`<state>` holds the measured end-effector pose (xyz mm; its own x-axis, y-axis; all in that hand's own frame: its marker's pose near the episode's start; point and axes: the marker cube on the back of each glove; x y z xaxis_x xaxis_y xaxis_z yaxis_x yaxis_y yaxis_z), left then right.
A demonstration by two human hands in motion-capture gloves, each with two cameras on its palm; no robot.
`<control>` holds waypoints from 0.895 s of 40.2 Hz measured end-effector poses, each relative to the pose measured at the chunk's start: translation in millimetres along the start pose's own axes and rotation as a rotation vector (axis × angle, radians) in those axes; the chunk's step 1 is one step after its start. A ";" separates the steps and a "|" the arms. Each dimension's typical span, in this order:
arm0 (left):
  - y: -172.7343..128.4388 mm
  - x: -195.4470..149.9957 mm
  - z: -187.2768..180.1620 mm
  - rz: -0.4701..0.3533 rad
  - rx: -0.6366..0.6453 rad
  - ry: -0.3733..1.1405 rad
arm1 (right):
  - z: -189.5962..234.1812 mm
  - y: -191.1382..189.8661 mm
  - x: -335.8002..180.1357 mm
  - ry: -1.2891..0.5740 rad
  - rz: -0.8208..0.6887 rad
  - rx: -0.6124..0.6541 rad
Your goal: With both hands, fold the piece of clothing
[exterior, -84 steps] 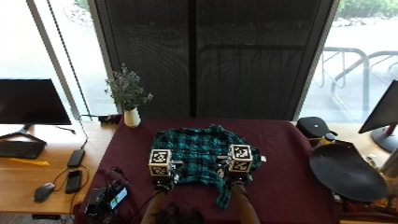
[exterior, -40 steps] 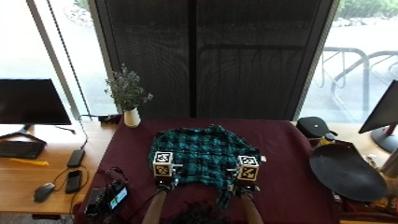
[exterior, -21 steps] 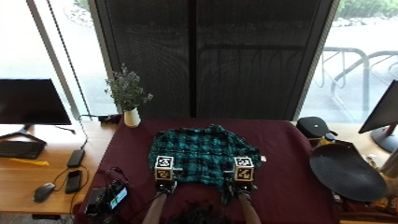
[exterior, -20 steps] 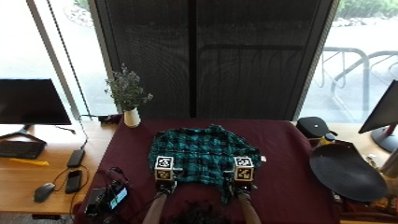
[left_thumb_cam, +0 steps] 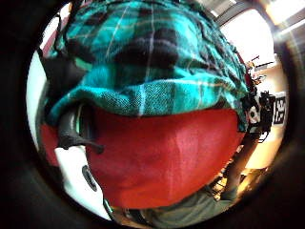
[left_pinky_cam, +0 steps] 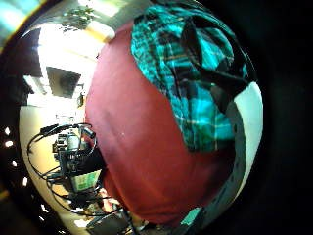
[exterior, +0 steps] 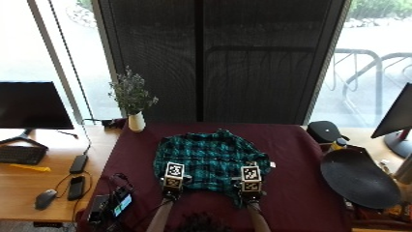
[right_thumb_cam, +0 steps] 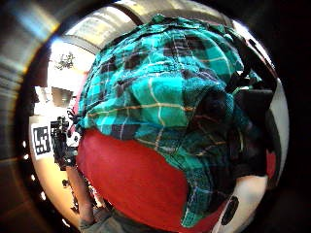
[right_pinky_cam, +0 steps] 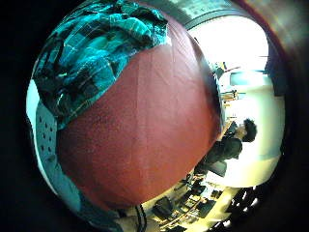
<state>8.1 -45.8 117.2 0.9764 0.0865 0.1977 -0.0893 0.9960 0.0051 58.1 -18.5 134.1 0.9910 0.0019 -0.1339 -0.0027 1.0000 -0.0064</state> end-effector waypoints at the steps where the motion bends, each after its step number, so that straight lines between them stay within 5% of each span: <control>1: -2.9 0.1 4.7 0.006 -0.001 -0.023 | 5.4 -4.4 2.0 0.003 0.001 0.002; 8: 12.4 -9.0 -19.5 0.033 -0.077 -0.083 | -15.1 10.5 9.1 -0.019 -0.068 -0.148; 15: 34.4 -25.0 -39.4 0.176 -0.367 0.049 | -70.0 36.6 17.6 -0.123 -0.242 -0.395; 22: 42.5 -43.3 -87.9 0.217 -0.465 0.103 | -114.6 26.2 23.2 -0.198 -0.353 -0.418; 36: -91.2 -60.4 -155.7 -0.072 -0.256 0.025 | -205.8 -121.7 10.5 -0.489 -0.187 -0.122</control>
<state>-12.2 -138.4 -47.8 0.9833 0.0127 0.1816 0.0299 0.9727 -0.2303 41.4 -141.5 -70.6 0.9226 -0.1445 0.3576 0.1936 0.9754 -0.1051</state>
